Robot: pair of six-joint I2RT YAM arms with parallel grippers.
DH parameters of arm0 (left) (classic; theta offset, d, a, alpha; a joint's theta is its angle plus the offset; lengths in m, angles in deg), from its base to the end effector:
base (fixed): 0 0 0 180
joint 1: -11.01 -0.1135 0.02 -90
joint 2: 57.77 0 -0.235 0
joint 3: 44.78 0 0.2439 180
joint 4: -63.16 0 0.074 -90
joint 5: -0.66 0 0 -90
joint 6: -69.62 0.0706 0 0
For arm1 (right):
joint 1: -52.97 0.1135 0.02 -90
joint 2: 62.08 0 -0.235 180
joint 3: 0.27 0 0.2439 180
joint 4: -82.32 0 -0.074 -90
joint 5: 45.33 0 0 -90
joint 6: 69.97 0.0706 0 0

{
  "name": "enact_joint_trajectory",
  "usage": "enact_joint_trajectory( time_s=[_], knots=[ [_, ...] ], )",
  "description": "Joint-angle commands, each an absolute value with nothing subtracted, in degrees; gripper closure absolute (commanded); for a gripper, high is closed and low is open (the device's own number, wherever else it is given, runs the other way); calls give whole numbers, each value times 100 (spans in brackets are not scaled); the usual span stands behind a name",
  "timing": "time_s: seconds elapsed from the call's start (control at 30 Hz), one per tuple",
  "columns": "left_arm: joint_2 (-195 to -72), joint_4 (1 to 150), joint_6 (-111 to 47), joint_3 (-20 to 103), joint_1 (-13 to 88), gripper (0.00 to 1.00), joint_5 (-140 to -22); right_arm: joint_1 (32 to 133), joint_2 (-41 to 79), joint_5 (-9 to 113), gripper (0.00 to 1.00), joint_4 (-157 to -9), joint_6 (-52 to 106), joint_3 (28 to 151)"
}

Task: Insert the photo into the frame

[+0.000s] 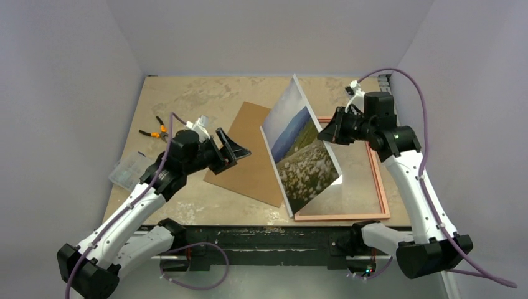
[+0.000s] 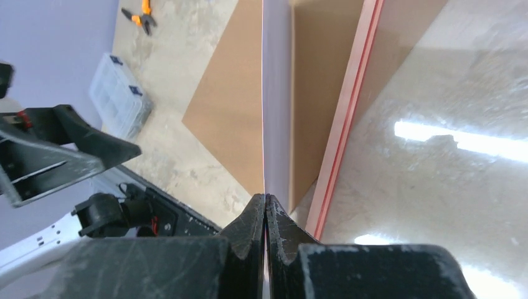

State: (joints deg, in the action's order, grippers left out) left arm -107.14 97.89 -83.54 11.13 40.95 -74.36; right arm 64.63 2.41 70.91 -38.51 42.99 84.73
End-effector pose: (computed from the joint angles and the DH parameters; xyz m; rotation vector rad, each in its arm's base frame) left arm 0.1942 -0.1329 0.2525 -0.4827 2.2496 -1.2042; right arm 0.2429 0.0820 0.3253 -0.0297 2.2967 0.8343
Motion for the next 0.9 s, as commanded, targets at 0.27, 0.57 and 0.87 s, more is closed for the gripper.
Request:
enact_joint_trajectory(
  time_s=[0.27, 0.57, 0.87],
  knots=[
    [-11556, 10463, -8200, 3741, 4479, 0, -7529, 7099, 373, 5461, 100, -2654, 3887, 10277],
    [-11776, 10603, -8255, 3639, 4825, 0, -7628, 9262, 419, 3499, 100, -2954, 4430, 9652],
    [-11690, 10052, -8726, 2964, 4863, 1, -7817, 10377, 264, 3141, 100, -3665, 4964, 8499]
  ],
)
